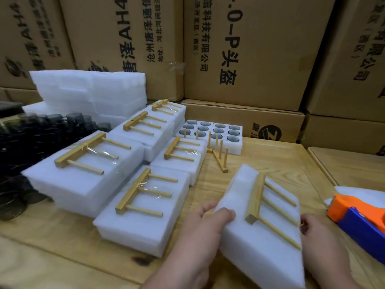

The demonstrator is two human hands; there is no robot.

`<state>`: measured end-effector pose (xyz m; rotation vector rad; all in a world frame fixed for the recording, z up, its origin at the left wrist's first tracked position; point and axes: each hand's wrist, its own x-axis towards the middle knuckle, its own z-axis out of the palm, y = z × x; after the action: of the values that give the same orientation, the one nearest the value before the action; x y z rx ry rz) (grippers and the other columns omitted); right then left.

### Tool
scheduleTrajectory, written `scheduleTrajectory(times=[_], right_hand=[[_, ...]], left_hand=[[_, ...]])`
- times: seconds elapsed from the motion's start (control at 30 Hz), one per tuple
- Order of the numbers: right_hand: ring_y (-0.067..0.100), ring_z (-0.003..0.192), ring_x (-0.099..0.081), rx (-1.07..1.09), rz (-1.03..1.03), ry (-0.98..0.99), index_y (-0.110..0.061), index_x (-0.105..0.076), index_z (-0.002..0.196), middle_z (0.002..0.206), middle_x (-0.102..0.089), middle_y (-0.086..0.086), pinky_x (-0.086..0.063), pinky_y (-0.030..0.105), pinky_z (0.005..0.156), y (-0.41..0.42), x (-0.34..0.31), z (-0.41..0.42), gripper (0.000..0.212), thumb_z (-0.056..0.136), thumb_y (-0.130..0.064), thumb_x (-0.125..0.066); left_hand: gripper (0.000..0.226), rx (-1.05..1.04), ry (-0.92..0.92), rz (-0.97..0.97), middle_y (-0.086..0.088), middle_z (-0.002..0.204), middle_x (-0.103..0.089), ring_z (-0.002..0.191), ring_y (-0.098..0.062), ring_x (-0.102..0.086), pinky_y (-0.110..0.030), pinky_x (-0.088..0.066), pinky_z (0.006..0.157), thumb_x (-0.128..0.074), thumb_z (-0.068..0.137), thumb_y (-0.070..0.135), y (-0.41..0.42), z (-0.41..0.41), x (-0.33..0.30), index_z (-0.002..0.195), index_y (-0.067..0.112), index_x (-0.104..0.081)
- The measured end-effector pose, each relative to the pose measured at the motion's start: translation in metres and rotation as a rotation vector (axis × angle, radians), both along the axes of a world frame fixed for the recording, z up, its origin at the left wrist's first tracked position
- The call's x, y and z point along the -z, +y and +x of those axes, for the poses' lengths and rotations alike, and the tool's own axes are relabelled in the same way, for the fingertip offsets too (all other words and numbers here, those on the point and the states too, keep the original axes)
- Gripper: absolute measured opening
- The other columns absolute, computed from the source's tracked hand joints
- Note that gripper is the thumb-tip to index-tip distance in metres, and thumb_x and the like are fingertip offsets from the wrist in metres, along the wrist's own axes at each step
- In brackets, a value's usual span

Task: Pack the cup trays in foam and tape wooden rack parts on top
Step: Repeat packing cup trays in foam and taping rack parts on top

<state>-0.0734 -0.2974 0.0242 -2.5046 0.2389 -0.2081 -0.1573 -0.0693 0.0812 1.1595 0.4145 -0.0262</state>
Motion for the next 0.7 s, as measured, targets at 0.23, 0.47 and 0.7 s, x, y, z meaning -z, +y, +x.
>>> scheduleTrajectory(times=[0.23,0.47,0.7], right_hand=[[0.027,0.088,-0.062,0.006,-0.002,0.011,-0.028,-0.062,0.082,0.084,-0.067,-0.005,-0.050,0.041,0.080,0.004,-0.002,0.002,0.013,0.091,-0.035,-0.056],[0.020,0.080,-0.060,0.055,-0.006,0.028,-0.029,-0.061,0.078,0.075,-0.064,-0.014,-0.049,0.039,0.075,0.006,-0.001,0.004,0.016,0.089,-0.037,-0.054],[0.015,0.079,-0.061,0.057,0.005,0.049,-0.030,-0.061,0.077,0.074,-0.066,-0.015,-0.046,0.035,0.073,0.008,-0.005,0.004,0.015,0.089,-0.037,-0.054]], left_hand=[[0.030,-0.131,-0.039,-0.074,-0.005,0.086,-0.073,0.058,-0.015,-0.063,-0.021,-0.040,0.038,-0.078,0.069,0.037,0.049,0.016,-0.054,0.091,0.016,-0.075],[0.026,-0.389,-0.084,0.145,-0.001,0.102,-0.057,0.081,-0.020,-0.059,-0.021,-0.047,0.042,-0.075,0.076,0.037,0.104,0.077,-0.097,0.093,0.021,-0.064],[0.031,-0.523,-0.029,0.297,-0.006,0.094,-0.060,0.077,-0.028,-0.060,-0.020,-0.039,0.031,-0.071,0.072,0.044,0.144,0.112,-0.095,0.087,0.019,-0.060]])
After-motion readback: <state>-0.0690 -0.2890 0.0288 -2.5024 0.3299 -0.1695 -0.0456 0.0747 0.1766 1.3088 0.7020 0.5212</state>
